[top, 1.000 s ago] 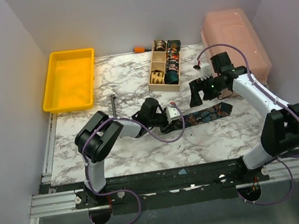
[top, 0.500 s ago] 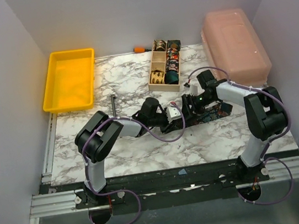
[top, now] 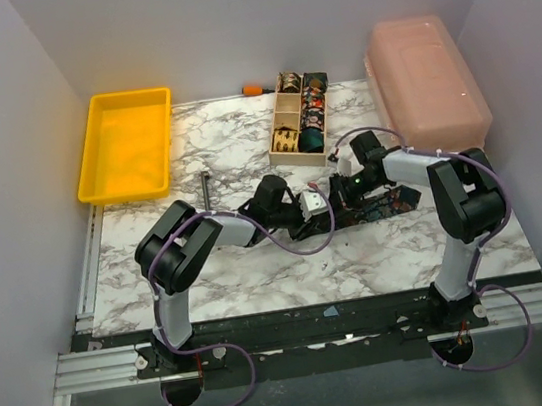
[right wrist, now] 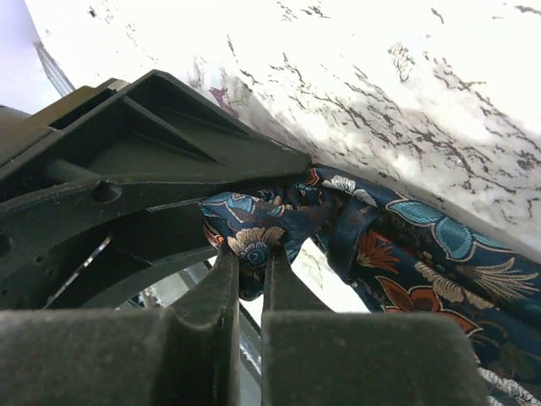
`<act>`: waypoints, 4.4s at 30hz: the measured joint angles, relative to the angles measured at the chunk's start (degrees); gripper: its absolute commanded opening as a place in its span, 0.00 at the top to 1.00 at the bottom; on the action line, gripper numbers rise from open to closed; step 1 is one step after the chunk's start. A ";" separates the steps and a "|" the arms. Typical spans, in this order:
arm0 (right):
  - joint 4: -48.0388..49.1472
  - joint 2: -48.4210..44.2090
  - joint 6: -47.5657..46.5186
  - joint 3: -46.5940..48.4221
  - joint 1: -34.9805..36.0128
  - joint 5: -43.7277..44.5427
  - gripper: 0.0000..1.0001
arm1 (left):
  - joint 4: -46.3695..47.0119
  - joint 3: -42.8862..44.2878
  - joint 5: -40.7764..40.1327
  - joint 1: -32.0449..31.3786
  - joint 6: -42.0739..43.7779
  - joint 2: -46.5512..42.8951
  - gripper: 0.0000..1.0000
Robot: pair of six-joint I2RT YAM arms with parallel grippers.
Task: Roll the ties
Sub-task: Roll the tie at the center of the board.
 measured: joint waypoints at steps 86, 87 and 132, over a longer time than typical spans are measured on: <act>-17.97 16.52 -20.24 14.21 -6.34 -14.01 1.00 | -3.50 -3.52 3.96 4.90 -8.31 -10.71 0.02; -18.34 16.76 -20.96 14.23 -6.43 -14.51 1.00 | -1.07 -5.18 4.17 4.90 -9.40 -12.98 0.02; -20.70 18.82 -23.61 10.99 -3.91 -19.87 0.57 | 20.81 -9.57 -6.29 -3.93 -11.19 -0.68 0.76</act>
